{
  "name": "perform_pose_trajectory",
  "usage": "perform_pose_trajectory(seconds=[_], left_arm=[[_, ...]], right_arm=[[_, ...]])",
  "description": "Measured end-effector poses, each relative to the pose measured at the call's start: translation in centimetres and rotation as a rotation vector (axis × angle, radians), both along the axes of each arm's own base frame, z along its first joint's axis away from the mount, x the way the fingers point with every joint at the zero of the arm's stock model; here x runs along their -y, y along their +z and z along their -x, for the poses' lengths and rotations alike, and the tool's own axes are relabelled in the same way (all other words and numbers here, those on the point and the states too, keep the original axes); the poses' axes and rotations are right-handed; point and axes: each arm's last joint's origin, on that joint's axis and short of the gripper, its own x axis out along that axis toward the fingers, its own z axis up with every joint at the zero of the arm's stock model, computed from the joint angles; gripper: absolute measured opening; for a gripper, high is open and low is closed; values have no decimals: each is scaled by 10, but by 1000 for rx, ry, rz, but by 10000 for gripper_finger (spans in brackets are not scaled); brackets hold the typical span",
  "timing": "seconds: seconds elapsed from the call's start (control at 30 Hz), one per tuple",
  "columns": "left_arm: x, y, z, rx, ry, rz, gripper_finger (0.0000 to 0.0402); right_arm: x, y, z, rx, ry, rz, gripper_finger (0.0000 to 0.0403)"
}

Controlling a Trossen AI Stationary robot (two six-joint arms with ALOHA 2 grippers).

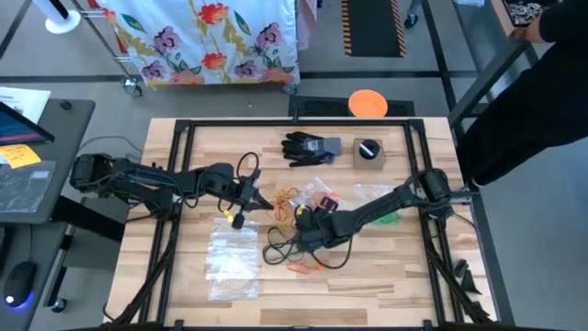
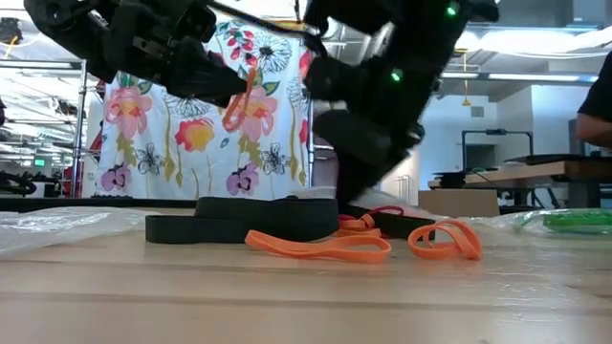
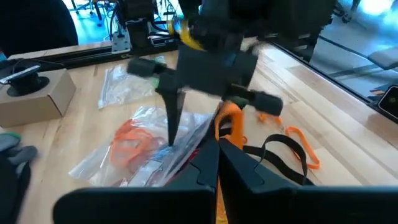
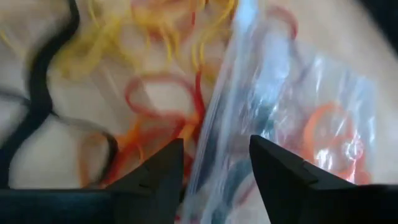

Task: Sort rubber bands
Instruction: Put the orange rubber band into the transparent zip bag

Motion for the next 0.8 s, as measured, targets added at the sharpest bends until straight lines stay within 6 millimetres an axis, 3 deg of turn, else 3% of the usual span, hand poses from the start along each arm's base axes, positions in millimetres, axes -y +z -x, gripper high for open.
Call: perform_pose_trajectory(seconds=[0.33,0.8], left_arm=[[0,0,0,-6,1,2,0],[0,0,0,-6,1,1,0]], right_arm=[[-2,27,6,63,2,15,182],[1,18,12,16,-32,35,182]])
